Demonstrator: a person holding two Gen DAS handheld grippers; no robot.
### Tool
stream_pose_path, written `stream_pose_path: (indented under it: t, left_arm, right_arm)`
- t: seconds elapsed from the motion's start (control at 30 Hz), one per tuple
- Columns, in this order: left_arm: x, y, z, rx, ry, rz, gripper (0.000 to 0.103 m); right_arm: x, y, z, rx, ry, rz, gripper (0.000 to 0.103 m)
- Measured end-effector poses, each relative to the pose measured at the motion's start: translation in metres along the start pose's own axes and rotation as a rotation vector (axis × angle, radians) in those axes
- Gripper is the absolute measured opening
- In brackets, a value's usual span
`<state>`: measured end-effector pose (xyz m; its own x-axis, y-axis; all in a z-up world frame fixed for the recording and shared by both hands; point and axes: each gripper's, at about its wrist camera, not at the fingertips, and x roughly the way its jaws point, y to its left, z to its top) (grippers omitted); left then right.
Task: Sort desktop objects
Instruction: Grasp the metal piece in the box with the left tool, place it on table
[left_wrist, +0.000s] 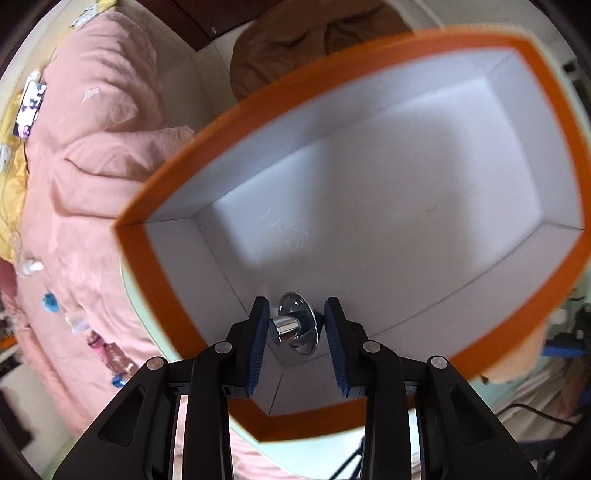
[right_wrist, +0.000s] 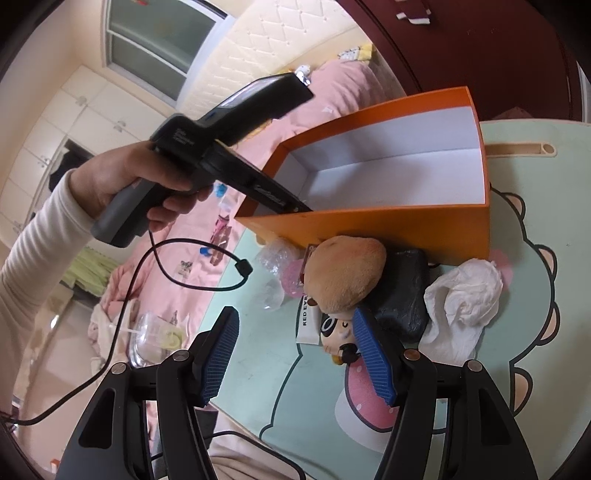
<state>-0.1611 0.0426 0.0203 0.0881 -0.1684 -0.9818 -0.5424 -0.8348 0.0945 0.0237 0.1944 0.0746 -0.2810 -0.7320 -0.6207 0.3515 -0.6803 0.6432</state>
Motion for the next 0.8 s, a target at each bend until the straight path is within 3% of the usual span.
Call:
stream_pose_path:
  t: [0.17, 0.33, 0.57, 0.7, 0.8]
  left_arm:
    - [-0.06, 0.022, -0.028, -0.098, -0.214, -0.119, 0.033]
    - [-0.1, 0.017, -0.084, -0.14, -0.408, -0.219, 0.033]
    - [-0.057, -0.003, -0.155, -0.242, -0.512, -0.357, 0.033]
    - [-0.029, -0.028, -0.176, -0.29, -0.57, -0.295, 0.033]
    - [-0.013, -0.04, -0.18, -0.303, -0.61, -0.293, 0.033]
  right_arm:
    - [-0.002, 0.003, 0.001, -0.029, -0.022, -0.021, 0.064]
    - [-0.003, 0.007, -0.001, -0.056, -0.047, -0.071, 0.064]
    - [-0.007, 0.011, -0.008, -0.077, -0.079, -0.134, 0.064]
    - [-0.009, 0.003, -0.017, -0.035, -0.082, -0.149, 0.064]
    - [-0.013, -0.004, -0.024, 0.011, -0.08, -0.155, 0.064]
